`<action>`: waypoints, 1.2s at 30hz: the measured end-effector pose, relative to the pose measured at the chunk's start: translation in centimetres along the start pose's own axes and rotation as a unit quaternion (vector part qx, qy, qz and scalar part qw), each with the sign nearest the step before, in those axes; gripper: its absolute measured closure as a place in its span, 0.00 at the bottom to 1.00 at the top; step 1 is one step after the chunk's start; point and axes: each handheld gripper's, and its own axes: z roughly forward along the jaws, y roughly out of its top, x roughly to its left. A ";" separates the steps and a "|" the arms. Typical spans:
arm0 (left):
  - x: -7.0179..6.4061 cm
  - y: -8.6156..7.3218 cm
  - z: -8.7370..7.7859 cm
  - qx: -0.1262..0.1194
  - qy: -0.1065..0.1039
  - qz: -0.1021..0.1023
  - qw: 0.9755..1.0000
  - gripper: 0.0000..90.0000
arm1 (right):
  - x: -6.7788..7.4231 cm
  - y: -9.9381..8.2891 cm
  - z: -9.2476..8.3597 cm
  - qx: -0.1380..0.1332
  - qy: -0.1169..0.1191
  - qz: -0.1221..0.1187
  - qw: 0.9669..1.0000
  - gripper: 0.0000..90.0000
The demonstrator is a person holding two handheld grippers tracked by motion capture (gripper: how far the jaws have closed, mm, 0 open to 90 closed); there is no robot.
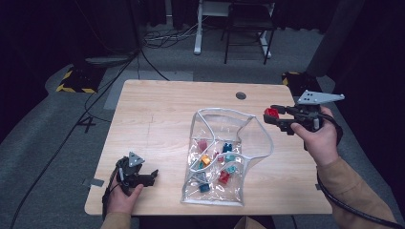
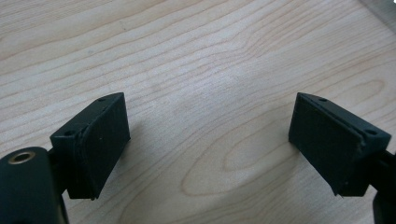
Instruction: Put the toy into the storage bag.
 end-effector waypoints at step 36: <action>0.0 0.0 0.0 0.000 -0.001 0.000 1.000 0.14 | 5.6 1.4 11.3 0.083 0.084 -0.024 0.993 0.53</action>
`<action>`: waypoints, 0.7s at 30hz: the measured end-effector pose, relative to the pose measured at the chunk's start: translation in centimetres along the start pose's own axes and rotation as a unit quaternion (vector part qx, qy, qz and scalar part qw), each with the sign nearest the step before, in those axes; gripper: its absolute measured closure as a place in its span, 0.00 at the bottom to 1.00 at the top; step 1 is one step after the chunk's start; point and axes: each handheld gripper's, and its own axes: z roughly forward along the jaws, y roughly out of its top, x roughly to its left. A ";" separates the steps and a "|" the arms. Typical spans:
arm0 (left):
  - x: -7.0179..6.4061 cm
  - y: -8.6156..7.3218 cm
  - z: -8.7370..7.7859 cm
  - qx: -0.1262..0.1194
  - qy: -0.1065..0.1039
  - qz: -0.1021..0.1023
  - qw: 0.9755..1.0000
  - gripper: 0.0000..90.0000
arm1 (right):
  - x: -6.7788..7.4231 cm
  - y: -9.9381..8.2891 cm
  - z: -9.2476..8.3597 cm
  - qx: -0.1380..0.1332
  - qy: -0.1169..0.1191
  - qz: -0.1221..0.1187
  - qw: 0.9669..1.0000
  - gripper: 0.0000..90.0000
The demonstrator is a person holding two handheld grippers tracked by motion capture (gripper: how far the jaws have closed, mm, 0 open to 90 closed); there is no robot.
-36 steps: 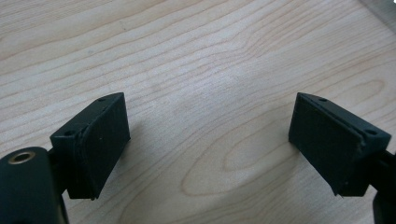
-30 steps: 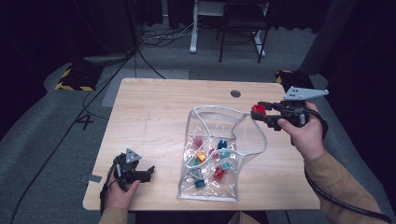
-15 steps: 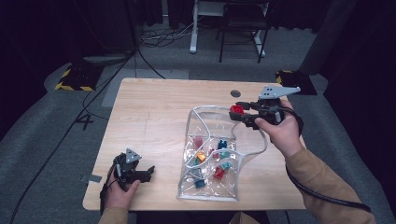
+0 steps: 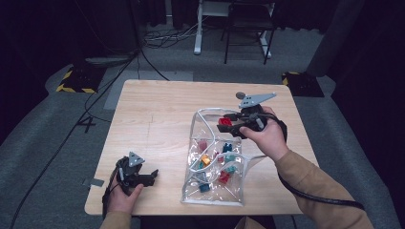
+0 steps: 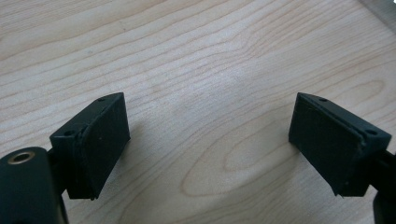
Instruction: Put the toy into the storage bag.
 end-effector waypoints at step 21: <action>0.0 0.0 0.0 0.000 0.000 0.000 1.000 0.14 | -0.5 -1.7 4.4 0.138 0.006 0.029 0.990 0.53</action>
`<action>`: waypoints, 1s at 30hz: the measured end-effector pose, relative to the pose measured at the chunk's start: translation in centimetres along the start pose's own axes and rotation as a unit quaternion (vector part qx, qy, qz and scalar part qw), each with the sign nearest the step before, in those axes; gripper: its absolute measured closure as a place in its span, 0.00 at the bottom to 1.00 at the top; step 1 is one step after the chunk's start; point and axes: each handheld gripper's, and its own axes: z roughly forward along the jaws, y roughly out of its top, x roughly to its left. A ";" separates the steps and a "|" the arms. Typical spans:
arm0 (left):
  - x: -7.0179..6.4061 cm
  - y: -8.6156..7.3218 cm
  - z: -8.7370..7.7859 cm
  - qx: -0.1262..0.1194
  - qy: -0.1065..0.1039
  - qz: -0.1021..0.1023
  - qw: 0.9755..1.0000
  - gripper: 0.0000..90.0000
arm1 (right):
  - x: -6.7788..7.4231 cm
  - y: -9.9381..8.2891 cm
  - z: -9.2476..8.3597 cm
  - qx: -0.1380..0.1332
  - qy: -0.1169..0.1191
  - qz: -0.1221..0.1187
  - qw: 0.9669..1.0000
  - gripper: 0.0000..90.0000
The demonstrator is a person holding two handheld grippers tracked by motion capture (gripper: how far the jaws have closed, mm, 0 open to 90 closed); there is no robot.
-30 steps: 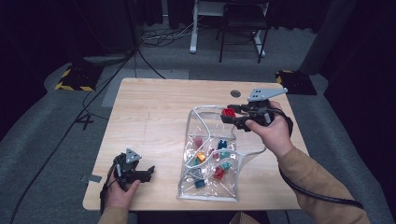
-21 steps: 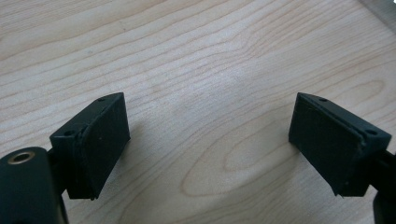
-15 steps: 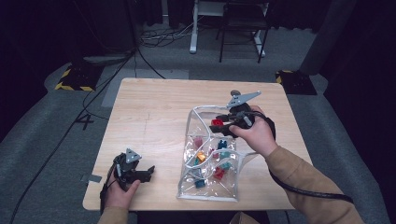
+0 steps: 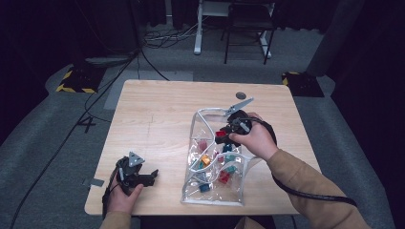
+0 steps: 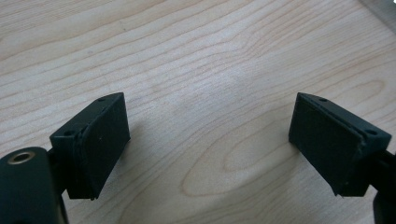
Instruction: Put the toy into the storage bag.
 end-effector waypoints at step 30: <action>0.0 0.0 0.0 0.000 0.000 0.000 1.000 0.14 | 0.9 0.1 -9.9 -0.180 -0.049 -0.014 0.982 0.38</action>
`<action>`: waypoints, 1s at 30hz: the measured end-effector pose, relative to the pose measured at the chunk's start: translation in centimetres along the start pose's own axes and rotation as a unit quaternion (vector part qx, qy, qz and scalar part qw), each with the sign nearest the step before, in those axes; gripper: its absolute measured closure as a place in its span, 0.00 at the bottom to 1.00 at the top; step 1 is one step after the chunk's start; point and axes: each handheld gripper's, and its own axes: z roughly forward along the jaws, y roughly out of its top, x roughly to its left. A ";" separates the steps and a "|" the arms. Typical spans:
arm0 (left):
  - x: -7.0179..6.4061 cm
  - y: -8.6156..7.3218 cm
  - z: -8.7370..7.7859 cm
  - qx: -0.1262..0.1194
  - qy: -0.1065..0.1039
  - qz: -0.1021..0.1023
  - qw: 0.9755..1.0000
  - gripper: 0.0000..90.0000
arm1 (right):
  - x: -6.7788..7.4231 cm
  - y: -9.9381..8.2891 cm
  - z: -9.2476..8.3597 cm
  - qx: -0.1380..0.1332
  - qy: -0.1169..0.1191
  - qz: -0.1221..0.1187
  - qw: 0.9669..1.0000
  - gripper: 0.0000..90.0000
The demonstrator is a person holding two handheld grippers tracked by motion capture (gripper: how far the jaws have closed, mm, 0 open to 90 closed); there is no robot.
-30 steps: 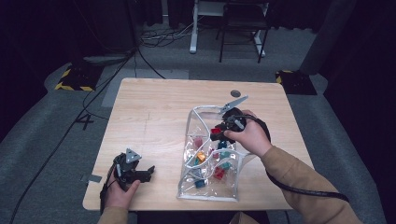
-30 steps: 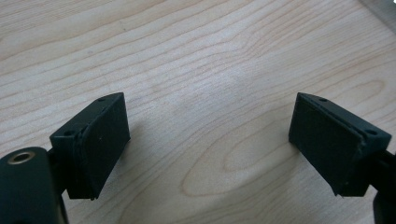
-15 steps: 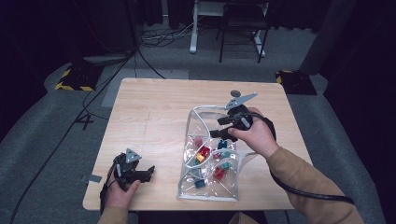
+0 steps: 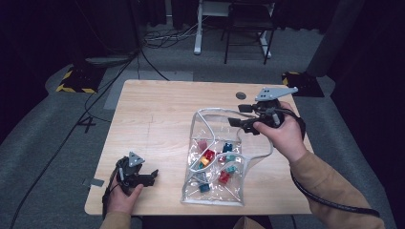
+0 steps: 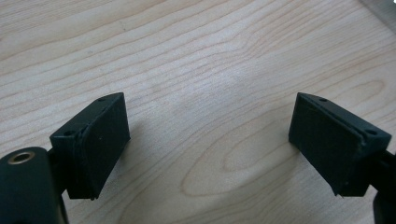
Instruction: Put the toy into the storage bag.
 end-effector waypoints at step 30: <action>0.0 0.0 0.0 0.000 0.000 0.000 1.000 0.14 | -5.8 -6.4 -8.8 0.000 -0.108 0.070 0.992 0.36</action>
